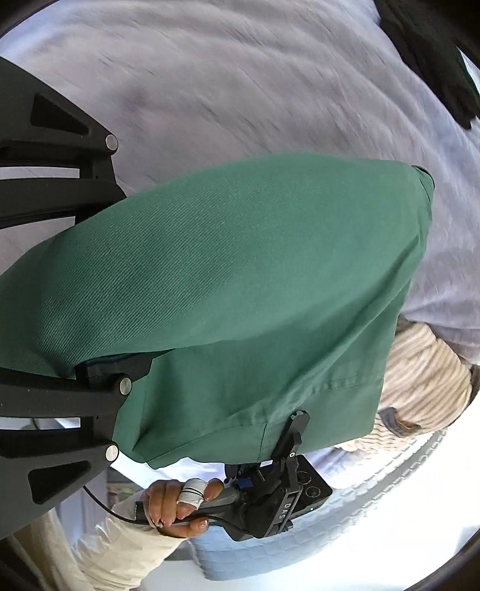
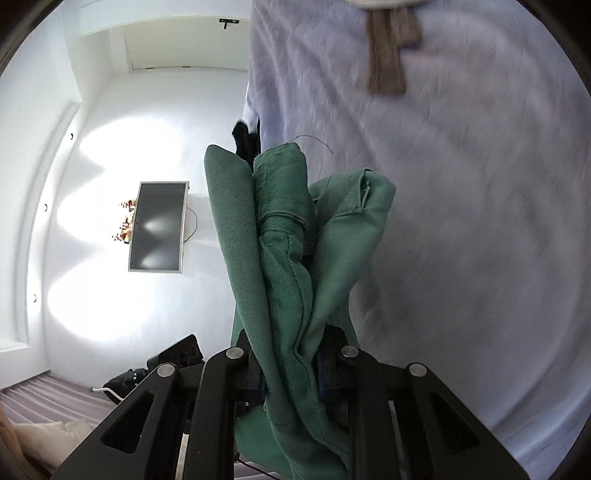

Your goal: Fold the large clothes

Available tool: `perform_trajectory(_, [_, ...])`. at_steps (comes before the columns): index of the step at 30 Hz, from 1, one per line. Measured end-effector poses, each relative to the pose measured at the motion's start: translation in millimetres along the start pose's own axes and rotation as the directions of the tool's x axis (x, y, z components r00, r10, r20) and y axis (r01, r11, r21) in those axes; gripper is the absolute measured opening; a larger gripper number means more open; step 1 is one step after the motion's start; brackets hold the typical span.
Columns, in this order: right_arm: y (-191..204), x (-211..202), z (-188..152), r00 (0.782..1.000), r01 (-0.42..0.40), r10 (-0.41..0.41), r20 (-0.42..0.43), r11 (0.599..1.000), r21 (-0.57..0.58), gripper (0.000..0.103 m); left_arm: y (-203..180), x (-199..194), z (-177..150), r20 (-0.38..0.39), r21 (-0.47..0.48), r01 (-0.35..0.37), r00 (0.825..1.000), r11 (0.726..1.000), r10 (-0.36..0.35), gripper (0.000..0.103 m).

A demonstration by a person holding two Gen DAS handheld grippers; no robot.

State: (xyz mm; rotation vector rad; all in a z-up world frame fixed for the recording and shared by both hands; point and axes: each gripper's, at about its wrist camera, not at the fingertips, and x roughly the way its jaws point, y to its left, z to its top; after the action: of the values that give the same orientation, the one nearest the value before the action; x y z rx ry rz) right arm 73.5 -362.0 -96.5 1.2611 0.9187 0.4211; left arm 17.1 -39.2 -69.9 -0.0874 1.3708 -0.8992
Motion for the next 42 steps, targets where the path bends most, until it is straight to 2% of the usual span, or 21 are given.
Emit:
perform_trajectory(5, [-13.9, 48.8, -55.0, 1.0, 0.004, -0.002, -0.028, 0.997, 0.077, 0.02, 45.9, -3.8, -56.1, -0.074, -0.038, -0.053, 0.996, 0.998, 0.05, 0.046])
perform_trajectory(6, [-20.6, 60.7, -65.3, 0.999, 0.025, -0.021, -0.041, 0.996, 0.089, 0.02, 53.3, 3.0, -62.7, -0.092, -0.049, -0.066, 0.994, 0.997, 0.061, 0.051])
perform_trajectory(8, [-36.4, 83.4, -78.9, 0.991, 0.127, -0.121, -0.063, 0.986, 0.108, 0.023, 71.8, 17.1, -78.5, -0.134, -0.077, -0.111, 0.986, 0.991, 0.1, 0.062])
perform_trajectory(10, [-44.5, 86.7, -82.6, 0.979, 0.205, -0.201, -0.041, 0.967, 0.149, 0.027, 81.7, 14.9, -85.7, -0.131, -0.104, -0.079, 0.989, 0.991, 0.065, 0.065])
perform_trajectory(11, [-44.8, 84.2, -83.0, 0.976, 0.219, -0.216, -0.034, 0.961, 0.167, 0.033, 81.9, 8.3, -86.1, -0.132, -0.099, -0.067, 0.99, 0.993, 0.053, 0.065])
perform_trajectory(12, [-40.5, 79.6, -84.1, 0.968, 0.249, -0.248, -0.026, 0.954, 0.165, 0.046, 80.2, -0.2, -85.3, -0.13, -0.075, -0.065, 0.99, 0.995, 0.055, 0.065])
perform_trajectory(14, [-23.2, 67.9, -87.8, 0.926, 0.377, -0.378, -0.002, 0.921, 0.097, 0.061, 80.0, -19.9, -88.9, -0.11, -0.03, -0.06, 0.992, 0.998, 0.057, 0.065])
perform_trajectory(15, [-8.8, 59.8, -91.1, 0.89, 0.453, -0.454, 0.03, 0.89, 0.043, 0.061, 79.9, -29.5, -87.1, -0.093, -0.016, -0.059, 0.994, 0.998, 0.057, 0.065])
perform_trajectory(16, [-0.7, 53.6, -91.9, 0.87, 0.49, -0.49, 0.059, 0.872, 0.013, 0.061, 80.6, -37.0, -81.7, -0.065, -0.011, -0.071, 0.995, 0.997, 0.07, 0.065])
perform_trajectory(17, [9.3, 49.7, -92.8, 0.852, 0.518, -0.514, 0.095, 0.855, -0.017, 0.061, 81.4, -42.7, -77.0, -0.034, -0.014, -0.093, 0.995, 0.996, 0.092, 0.065])
perform_trajectory(19, [25.3, 46.4, -86.6, 0.844, 0.529, -0.517, 0.144, 0.846, -0.063, 0.061, 91.0, -51.4, -69.7, 0.023, -0.037, -0.143, 0.989, 0.989, 0.143, 0.065])
perform_trajectory(20, [29.2, 52.9, -78.1, 0.848, 0.524, -0.511, 0.142, 0.849, -0.071, 0.059, 103.8, -60.0, -75.5, 0.038, -0.053, -0.159, 0.986, 0.986, 0.161, 0.065])
perform_trajectory(21, [28.0, 57.4, -72.8, 0.851, 0.519, -0.507, 0.133, 0.852, -0.073, 0.049, 108.0, -58.3, -69.9, 0.054, -0.079, -0.169, 0.983, 0.982, 0.174, 0.065])
perform_trajectory(22, [27.9, 69.6, -65.3, 0.86, 0.507, -0.498, 0.111, 0.858, -0.078, 0.034, 106.5, -54.0, -66.0, 0.062, -0.09, -0.174, 0.982, 0.981, 0.18, 0.065])
perform_trajectory(23, [26.1, 77.4, -62.7, 0.856, 0.516, -0.509, 0.086, 0.853, -0.08, 0.007, 108.0, -50.4, -61.4, 0.068, -0.098, -0.184, 0.979, 0.978, 0.191, 0.065])
perform_trajectory(26, [32.1, 76.8, -64.7, 0.83, 0.555, -0.542, 0.127, 0.825, -0.109, 0.007, 99.9, -34.3, -58.9, 0.078, -0.065, -0.225, 0.97, 0.972, 0.23, 0.065])
perform_trajectory(28, [11.6, 57.6, -73.2, 0.809, 0.583, -0.571, 0.136, 0.809, -0.073, 0.006, 98.6, -20.4, -62.2, 0.081, -0.041, -0.226, 0.97, 0.973, 0.229, 0.065])
perform_trajectory(33, [-40.0, 59.7, -67.3, 0.811, 0.58, -0.58, 0.078, 0.814, 0.023, 0.007, 92.8, -8.5, -56.3, 0.066, -0.056, -0.259, 0.963, 0.964, 0.262, 0.072])
perform_trajectory(37, [-41.0, 51.3, -70.1, 0.821, 0.564, -0.565, 0.075, 0.825, 0.042, 0.008, 77.6, -30.9, -61.9, 0.063, -0.015, -0.299, 0.952, 0.954, 0.3, 0.072])
perform_trajectory(40, [-30.0, 36.3, -80.2, 0.825, 0.56, -0.562, 0.063, 0.827, 0.047, 0.014, 67.6, -47.5, -79.7, 0.037, -0.007, -0.247, 0.968, 0.969, 0.247, 0.072])
perform_trajectory(42, [-21.0, 29.8, -89.0, 0.817, 0.573, -0.575, 0.05, 0.818, 0.037, 0.014, 63.6, -43.3, -98.1, -0.011, 0.011, -0.252, 0.968, 0.968, 0.252, 0.072])
